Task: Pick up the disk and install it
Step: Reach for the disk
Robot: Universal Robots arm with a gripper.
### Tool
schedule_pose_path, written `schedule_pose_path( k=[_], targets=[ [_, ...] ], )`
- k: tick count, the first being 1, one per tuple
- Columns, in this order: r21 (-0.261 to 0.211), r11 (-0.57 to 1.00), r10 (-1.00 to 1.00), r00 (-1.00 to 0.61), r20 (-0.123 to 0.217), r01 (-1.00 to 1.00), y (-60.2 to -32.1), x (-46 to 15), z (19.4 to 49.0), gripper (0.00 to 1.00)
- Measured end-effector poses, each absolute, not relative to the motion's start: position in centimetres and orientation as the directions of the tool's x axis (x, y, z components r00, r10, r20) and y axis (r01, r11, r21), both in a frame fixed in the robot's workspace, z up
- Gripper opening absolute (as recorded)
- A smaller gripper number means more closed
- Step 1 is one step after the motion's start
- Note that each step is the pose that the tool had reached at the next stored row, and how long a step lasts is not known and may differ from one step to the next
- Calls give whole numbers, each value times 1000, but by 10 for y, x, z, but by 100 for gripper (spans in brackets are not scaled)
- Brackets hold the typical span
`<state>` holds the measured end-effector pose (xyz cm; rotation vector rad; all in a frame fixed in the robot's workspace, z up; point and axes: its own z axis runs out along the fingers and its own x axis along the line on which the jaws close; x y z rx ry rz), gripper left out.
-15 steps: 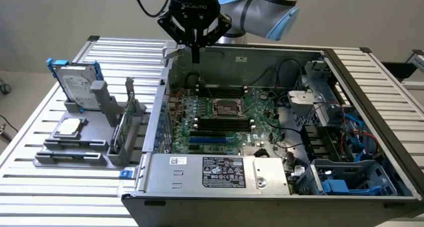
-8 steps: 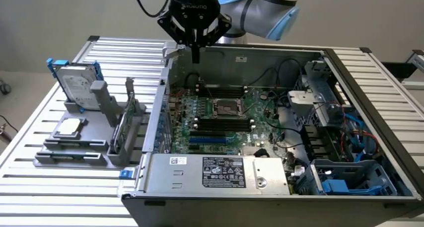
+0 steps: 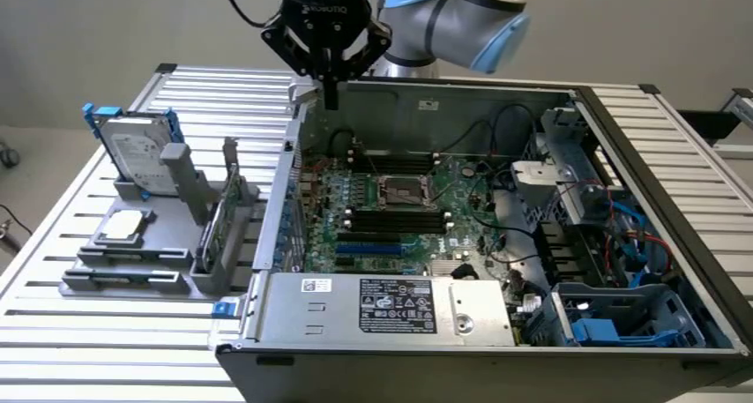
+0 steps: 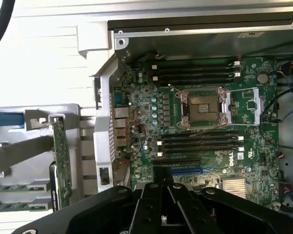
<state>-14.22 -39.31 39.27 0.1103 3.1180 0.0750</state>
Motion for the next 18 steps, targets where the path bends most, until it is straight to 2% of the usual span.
schedule_pose_path(
  k=[18],
  targets=[
    [47, 996, 71, -997, -19, 70, -359, -224, 390, 11]
  ],
)
